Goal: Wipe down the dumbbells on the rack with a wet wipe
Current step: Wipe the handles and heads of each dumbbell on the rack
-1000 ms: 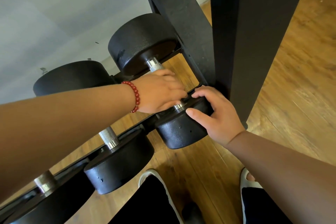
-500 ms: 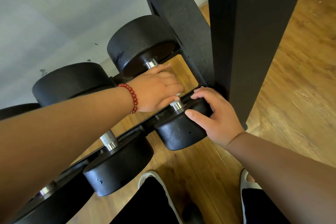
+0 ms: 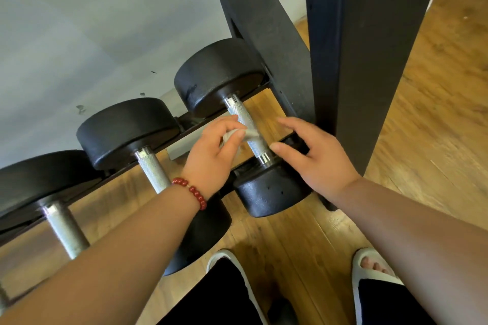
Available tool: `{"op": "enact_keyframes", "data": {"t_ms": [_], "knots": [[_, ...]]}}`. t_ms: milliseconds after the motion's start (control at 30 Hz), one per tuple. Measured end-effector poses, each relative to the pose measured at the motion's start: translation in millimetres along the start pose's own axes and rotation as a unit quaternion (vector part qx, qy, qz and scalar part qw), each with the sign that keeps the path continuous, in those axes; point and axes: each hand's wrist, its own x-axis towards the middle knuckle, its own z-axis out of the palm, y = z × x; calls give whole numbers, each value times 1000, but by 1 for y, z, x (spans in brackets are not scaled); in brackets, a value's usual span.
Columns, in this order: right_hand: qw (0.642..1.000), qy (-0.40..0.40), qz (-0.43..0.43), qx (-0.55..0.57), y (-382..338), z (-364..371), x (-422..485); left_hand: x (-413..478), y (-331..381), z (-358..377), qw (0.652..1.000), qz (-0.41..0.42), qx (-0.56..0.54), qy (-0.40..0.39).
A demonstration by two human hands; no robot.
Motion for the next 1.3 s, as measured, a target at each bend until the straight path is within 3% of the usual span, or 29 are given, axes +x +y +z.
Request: {"op": "enact_keyframes", "data": {"t_ms": [200,333,467,600,733,833,967,1133,1200,1300], "knots": [[991,-45,-24,125,-30,8,15,-19,25,11,960,-129,-227,105],[991,-22,-2,130,-36,7,15,-23,34,14,947,-161,-247,130],[976,7,50,211,-35,4,19,-25,34,15,929,-173,-301,125],[982,5,39,186,-36,6,23,-21,36,20,931,-166,-294,137],[967,43,76,240,-36,7,31,-19,29,29,925,-192,-279,173],[991,47,64,111,-35,9,35,-27,21,40,941,-226,-199,152],[996,62,49,-39,-37,14,43,-28,19,55,921,-274,-216,172],[991,-19,68,-117,-36,24,63,-27,10,63,914,-249,-240,213],[990,-63,90,-87,-33,24,67,-28,7,65,911,-246,-249,218],[980,-84,165,71,-27,21,70,-28,3,66,908,-247,-252,227]]}}
